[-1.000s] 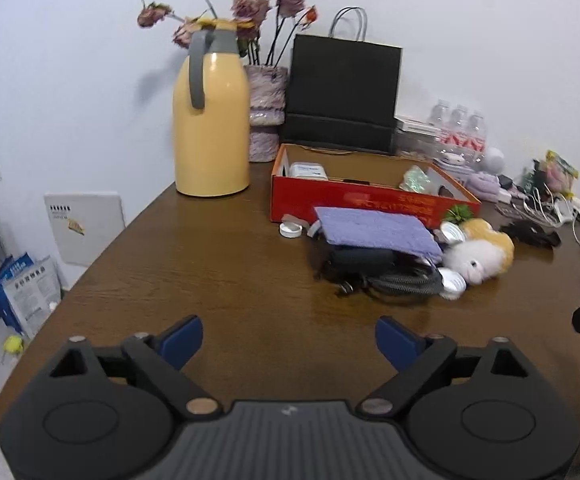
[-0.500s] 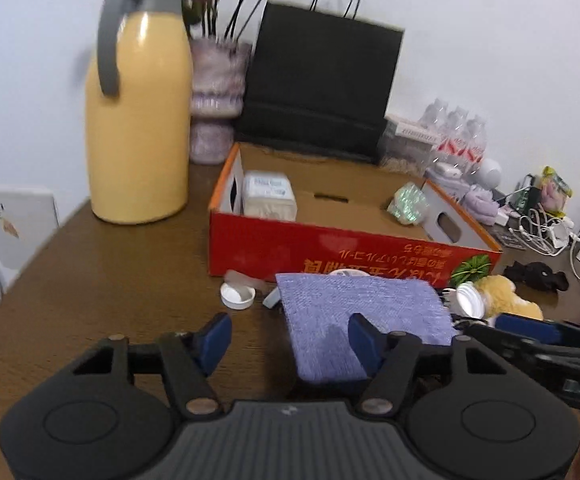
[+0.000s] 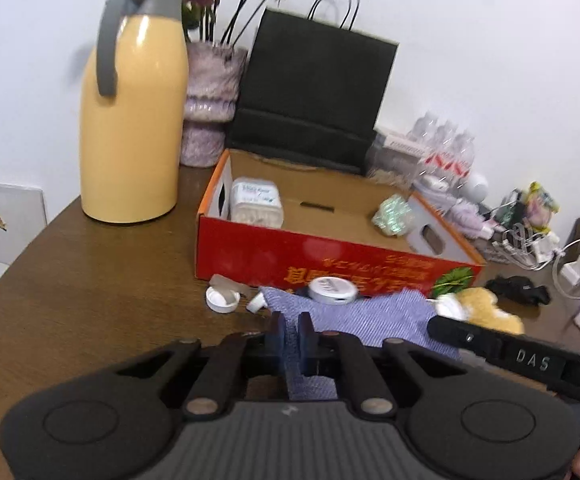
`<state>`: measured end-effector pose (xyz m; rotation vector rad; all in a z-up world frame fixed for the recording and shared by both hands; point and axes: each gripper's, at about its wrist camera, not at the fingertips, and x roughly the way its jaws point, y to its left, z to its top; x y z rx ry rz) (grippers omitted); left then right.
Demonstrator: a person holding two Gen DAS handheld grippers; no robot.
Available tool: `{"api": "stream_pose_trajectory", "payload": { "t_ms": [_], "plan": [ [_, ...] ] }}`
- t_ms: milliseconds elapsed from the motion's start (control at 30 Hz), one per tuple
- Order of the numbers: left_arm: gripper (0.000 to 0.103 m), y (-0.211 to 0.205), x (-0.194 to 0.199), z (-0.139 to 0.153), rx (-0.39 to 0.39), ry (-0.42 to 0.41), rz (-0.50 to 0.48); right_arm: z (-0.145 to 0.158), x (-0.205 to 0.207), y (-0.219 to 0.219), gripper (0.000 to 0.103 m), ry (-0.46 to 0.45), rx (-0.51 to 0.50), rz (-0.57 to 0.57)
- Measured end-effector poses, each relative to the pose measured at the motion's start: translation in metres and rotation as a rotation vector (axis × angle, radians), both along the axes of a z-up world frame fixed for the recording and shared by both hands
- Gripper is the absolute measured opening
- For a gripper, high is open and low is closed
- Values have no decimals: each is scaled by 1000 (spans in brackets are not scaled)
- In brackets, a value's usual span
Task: Organize objects
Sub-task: 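Grasp the purple cloth pouch with both tools, then lift the purple cloth with both tools and carry it toward the cardboard box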
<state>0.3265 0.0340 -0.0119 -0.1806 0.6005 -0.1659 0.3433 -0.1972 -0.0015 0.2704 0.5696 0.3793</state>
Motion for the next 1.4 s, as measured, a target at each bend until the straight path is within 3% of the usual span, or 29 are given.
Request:
{"api": "stream_pose_trajectory", "payload": {
  "t_ms": [300,433,567,600,633,667,700,733,800,933,1000,1067,1100,1267,1400],
  "plan": [
    [4,-3,-97,7,-60,18,-5,20,-110,5,2,-78,-82,-12],
    [4,-11,-128,10,-27,17,-35,24,-151,3,2,-105,-108,-13],
    [5,-17,-143,10,5,-1,-35,23,-162,-1,6,-136,-139,-28],
    [12,-18,-142,4,7,15,-33,22,-156,-2,8,-125,-161,-8],
    [19,-18,-139,-3,8,36,-20,19,-147,-2,20,-119,-185,19],
    [33,-18,-136,-12,12,71,4,16,-137,0,50,-126,-209,45],
    [40,-18,-131,-22,8,107,27,14,-128,1,63,-138,-232,61],
    [41,-18,-129,-29,-1,123,31,12,-119,4,76,-150,-260,74],
    [43,-19,-121,-42,-13,154,24,13,-98,11,70,-183,-302,102],
    [52,-22,-111,-50,-39,124,39,14,-52,28,71,-210,-326,192],
    [53,-26,-105,-48,-24,123,43,10,-31,35,60,-193,-334,199],
    [53,-24,-103,-48,-38,128,43,4,-22,38,12,-121,-314,216],
    [53,-23,-101,-48,-49,130,43,2,-27,36,7,-111,-288,214],
    [53,-20,-101,-49,-64,122,50,-4,-82,20,3,-110,-237,98],
    [51,-28,-105,-50,-28,119,42,-19,-113,3,3,-11,-160,-51]
  ]
}}
